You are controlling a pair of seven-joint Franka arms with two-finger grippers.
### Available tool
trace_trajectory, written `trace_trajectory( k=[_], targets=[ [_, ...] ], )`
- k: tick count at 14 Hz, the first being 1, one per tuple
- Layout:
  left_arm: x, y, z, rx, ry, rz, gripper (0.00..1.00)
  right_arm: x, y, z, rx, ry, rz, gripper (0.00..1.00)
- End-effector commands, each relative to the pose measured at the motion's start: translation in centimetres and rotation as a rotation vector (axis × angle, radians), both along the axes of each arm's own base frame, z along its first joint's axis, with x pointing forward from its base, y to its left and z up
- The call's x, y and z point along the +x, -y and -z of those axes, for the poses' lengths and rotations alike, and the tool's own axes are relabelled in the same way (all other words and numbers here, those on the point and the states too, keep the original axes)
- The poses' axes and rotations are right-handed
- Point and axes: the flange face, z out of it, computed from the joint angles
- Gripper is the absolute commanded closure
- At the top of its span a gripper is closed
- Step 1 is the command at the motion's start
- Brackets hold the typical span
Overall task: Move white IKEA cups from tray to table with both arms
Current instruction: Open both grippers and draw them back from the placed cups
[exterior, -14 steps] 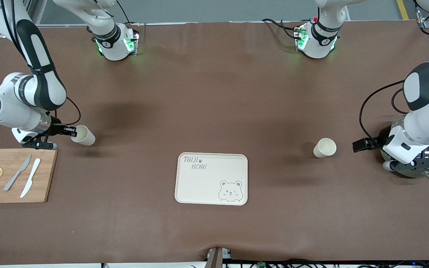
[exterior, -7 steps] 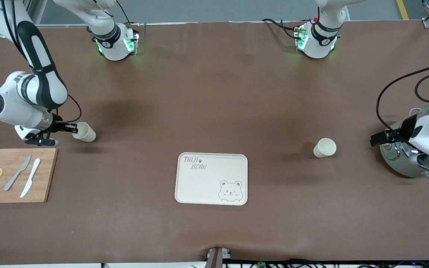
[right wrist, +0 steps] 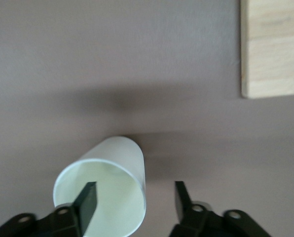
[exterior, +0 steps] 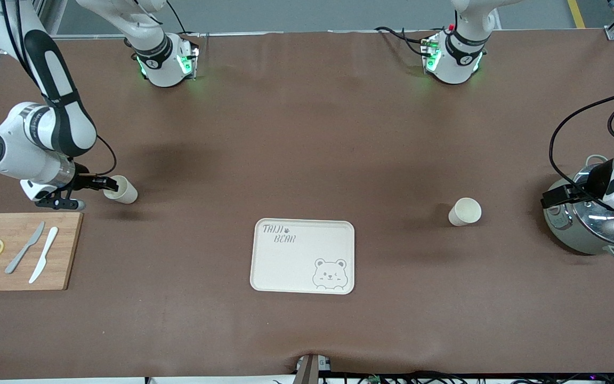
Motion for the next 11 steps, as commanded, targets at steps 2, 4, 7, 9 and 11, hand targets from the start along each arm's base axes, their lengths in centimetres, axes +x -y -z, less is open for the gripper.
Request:
trace_trajectory(
  k=[2, 4, 7, 9, 11],
  targets=[
    [-0.6, -0.3, -1.7, 0.011, 0.011, 0.003, 0.00, 3.7, 0.8, -6.8, 0.044, -0.088, -0.020, 0.00],
    [-0.7, -0.5, -1.8, 0.011, 0.012, -0.001, 0.00, 6.6, 1.2, -9.2, 0.051, -0.097, -0.034, 0.00],
    [-0.7, 0.3, -1.9, 0.009, 0.013, 0.010, 0.00, 10.2, 2.3, -18.3, 0.063, -0.129, -0.046, 0.00],
    [-1.0, 0.0, -2.9, 0.014, 0.029, 0.007, 0.00, 10.8, 2.9, -22.4, 0.070, -0.135, -0.045, 0.00],
    [-1.9, 0.4, -5.1, 0.023, 0.058, 0.008, 0.00, 11.3, 2.2, -24.8, 0.056, -0.090, -0.062, 0.00]
  ],
)
